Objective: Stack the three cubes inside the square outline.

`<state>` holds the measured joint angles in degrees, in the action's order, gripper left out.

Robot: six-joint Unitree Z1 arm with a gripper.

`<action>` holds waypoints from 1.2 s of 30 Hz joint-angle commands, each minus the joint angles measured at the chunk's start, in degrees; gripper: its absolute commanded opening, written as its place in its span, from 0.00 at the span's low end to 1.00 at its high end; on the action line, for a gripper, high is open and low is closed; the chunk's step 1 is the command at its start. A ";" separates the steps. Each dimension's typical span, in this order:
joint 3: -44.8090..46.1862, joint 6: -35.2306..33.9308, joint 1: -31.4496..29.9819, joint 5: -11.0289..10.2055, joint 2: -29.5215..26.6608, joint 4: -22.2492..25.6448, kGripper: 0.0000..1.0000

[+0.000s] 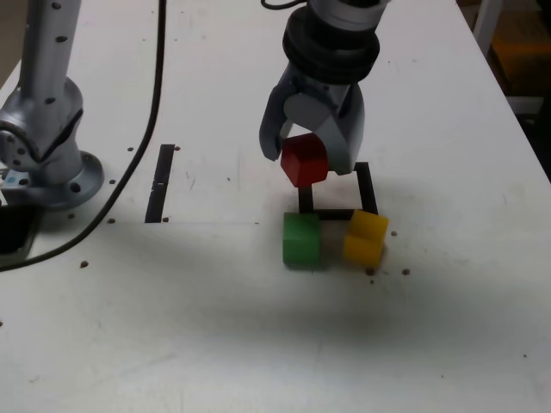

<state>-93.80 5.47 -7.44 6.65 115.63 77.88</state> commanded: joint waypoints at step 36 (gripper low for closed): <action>6.93 5.34 3.23 -2.64 3.39 -13.88 0.30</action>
<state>-87.10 10.74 -4.39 3.95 118.90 64.13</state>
